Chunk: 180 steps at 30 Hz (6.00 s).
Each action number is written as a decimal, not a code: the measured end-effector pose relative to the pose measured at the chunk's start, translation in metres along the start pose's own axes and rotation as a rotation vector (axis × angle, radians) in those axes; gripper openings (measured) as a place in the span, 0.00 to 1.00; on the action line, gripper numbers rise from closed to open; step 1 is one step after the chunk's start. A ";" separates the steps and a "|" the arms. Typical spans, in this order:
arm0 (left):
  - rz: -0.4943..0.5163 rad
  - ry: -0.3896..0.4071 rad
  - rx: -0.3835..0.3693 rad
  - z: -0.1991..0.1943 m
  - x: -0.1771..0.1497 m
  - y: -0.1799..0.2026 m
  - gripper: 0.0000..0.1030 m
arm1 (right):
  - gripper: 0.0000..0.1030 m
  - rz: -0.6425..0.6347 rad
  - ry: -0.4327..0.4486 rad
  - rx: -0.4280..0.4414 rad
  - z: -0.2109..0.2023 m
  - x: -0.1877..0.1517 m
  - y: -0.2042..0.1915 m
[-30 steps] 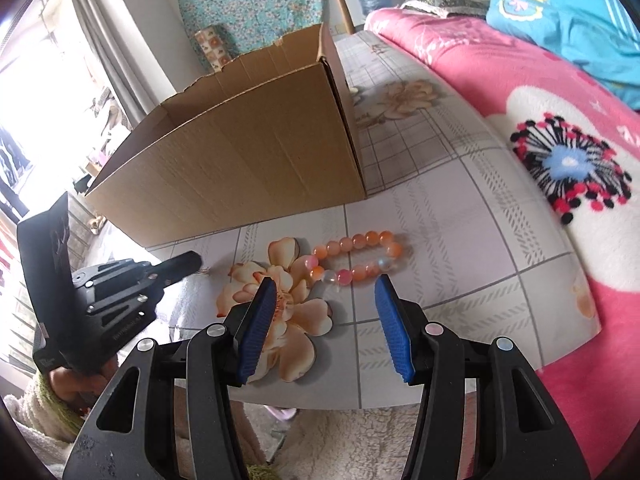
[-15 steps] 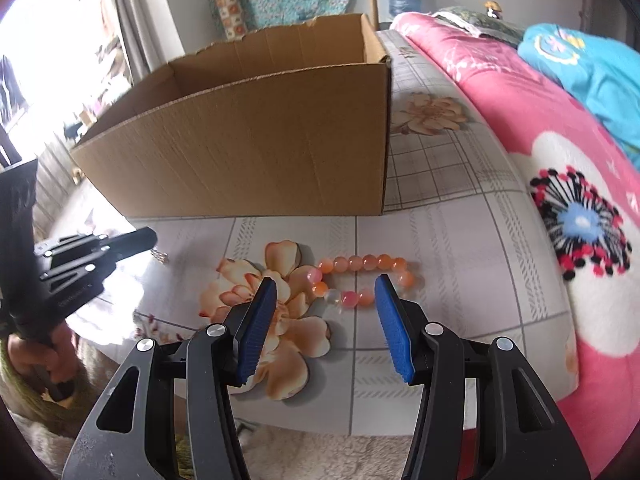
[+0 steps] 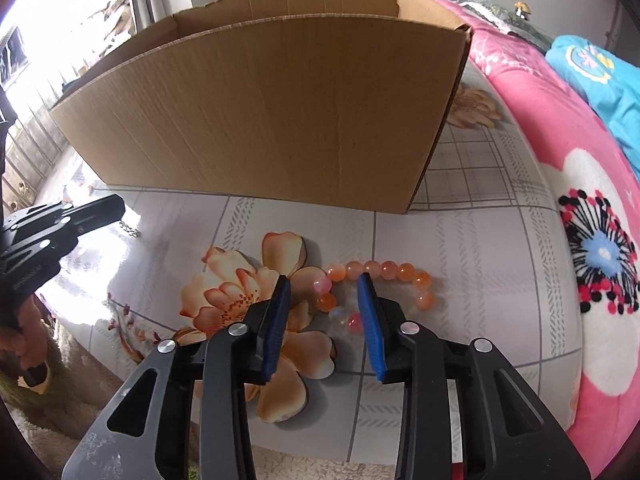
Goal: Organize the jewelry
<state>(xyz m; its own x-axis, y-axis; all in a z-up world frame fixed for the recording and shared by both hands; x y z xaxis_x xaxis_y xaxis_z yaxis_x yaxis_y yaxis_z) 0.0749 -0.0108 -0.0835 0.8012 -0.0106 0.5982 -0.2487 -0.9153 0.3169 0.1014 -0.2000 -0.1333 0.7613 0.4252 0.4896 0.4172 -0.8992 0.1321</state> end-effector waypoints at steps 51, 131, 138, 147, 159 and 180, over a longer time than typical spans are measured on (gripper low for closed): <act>0.139 0.183 -0.180 -0.121 0.092 0.072 0.00 | 0.07 0.320 0.578 0.522 -0.139 0.070 0.070; 0.001 0.163 0.018 -0.074 0.116 -0.021 0.85 | 0.08 -0.002 0.018 0.150 0.019 0.200 0.047; -0.001 0.155 0.045 -0.075 0.105 -0.024 0.86 | 0.17 0.030 -0.019 0.167 0.033 0.192 0.045; 0.010 0.169 0.059 -0.086 0.095 -0.010 0.92 | 0.22 0.118 0.146 0.216 -0.042 0.154 0.043; -0.046 0.228 0.130 -0.120 0.084 0.001 0.95 | 0.76 0.159 0.382 0.097 -0.131 0.079 0.023; 0.049 0.215 0.398 -0.110 0.077 0.015 0.95 | 0.92 0.122 0.261 -0.092 -0.109 0.035 0.005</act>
<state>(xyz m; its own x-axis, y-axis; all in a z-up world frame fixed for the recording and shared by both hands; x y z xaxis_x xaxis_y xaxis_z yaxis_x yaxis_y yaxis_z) 0.0732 0.0185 0.0486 0.6524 -0.0123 0.7578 -0.0214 -0.9998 0.0022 0.0757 -0.2006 -0.0217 0.6447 0.2834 0.7099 0.2748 -0.9526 0.1307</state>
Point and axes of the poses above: each gripper's, at about its wrist camera, not at the fingertips, and z roughly the way its jaws point, y to its right, x to its top, the point moved 7 cm from there along z, roughly the way its jaws point, and after that the axes turned 11 degrees about -z, right-handed, at the moved point
